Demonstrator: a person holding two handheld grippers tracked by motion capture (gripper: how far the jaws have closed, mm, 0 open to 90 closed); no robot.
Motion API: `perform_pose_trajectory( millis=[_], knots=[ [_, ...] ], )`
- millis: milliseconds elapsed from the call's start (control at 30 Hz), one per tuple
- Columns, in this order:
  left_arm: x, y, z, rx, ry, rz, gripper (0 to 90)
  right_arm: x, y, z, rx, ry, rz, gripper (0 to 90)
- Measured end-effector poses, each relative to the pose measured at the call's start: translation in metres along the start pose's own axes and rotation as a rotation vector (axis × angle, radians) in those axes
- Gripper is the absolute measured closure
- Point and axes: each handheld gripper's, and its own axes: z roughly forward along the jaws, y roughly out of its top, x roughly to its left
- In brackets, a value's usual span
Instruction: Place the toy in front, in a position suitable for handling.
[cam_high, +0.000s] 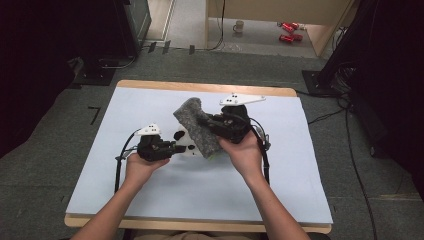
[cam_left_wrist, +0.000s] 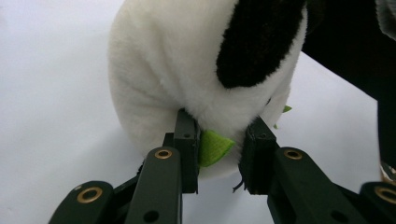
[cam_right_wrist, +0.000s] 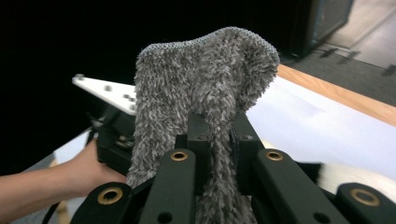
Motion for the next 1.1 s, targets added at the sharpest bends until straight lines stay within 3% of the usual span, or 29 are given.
perform_pose_trajectory(
  millis=[67,133,233,333,467,700,867,967,1100],
  knots=[
    [-0.002,0.0,-0.001,0.002,0.0,-0.003,72.4,0.007,0.0,0.002,0.001,0.015,-0.013,82.7],
    [-0.002,-0.002,-0.001,0.0,0.006,-0.013,72.3,0.008,-0.004,0.01,0.015,0.037,0.004,82.7],
    [0.001,-0.004,0.0,0.001,0.005,-0.028,72.3,0.002,-0.018,0.029,0.061,0.028,0.025,82.7],
    [0.001,-0.004,0.002,0.008,0.017,-0.016,72.3,-0.008,-0.034,0.047,0.103,-0.001,0.044,82.6],
    [0.0,-0.006,0.007,0.04,0.054,-0.006,72.3,-0.018,-0.047,0.06,0.129,-0.035,0.022,82.4],
    [0.005,-0.006,0.006,0.041,0.058,-0.029,72.4,-0.024,-0.05,0.056,0.14,-0.143,-0.049,81.8],
    [0.006,-0.005,0.007,0.04,0.046,-0.023,72.4,-0.043,-0.052,0.045,0.151,-0.174,0.002,81.7],
    [0.007,-0.004,0.006,0.044,0.045,-0.013,72.4,-0.052,-0.051,0.036,0.134,-0.217,0.0,81.4],
    [0.008,-0.004,0.006,0.041,0.047,-0.01,72.3,-0.061,-0.05,0.026,0.118,-0.232,0.029,81.7]
  ],
)
